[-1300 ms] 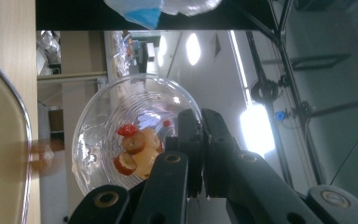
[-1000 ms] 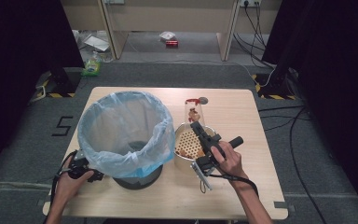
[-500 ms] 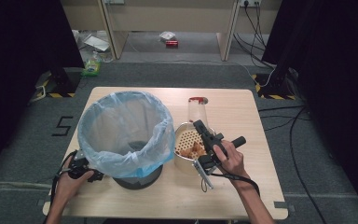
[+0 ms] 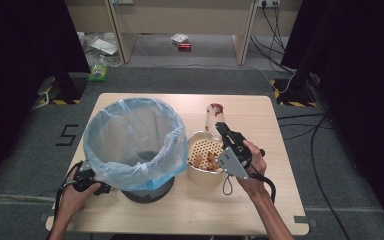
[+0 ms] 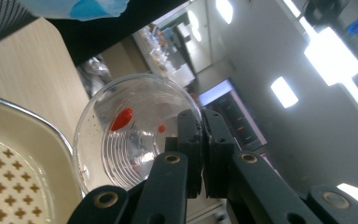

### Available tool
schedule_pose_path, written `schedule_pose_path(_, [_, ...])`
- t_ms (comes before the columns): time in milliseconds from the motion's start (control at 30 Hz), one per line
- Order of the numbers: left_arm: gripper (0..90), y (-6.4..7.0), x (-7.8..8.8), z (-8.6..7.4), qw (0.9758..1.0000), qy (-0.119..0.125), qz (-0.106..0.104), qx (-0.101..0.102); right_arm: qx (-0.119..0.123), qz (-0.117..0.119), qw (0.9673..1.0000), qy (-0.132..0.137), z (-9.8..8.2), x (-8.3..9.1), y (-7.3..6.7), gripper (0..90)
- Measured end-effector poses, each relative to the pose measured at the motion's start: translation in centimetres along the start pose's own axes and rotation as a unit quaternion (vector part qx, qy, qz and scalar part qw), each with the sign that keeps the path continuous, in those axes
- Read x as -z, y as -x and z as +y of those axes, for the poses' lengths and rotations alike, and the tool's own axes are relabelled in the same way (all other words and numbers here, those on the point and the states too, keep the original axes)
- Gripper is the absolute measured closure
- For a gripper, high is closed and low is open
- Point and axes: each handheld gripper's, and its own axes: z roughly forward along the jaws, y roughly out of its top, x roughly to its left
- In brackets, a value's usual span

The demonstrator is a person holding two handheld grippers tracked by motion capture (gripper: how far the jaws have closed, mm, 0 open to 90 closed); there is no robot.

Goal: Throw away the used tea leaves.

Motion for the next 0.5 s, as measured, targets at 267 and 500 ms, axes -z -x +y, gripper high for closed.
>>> schedule_pose_path(267, [0.0,0.0,0.0,0.0,1.0,0.0,0.0,0.001,-0.173,0.096,0.9797,-0.033,-0.2,-0.4,2.3,87.8])
schedule_pose_path(500, [0.0,0.0,0.0,0.0,1.0,0.0,0.0,0.0,-0.241,0.141,0.9594,-0.041,0.4,-0.3,3.8,87.6])
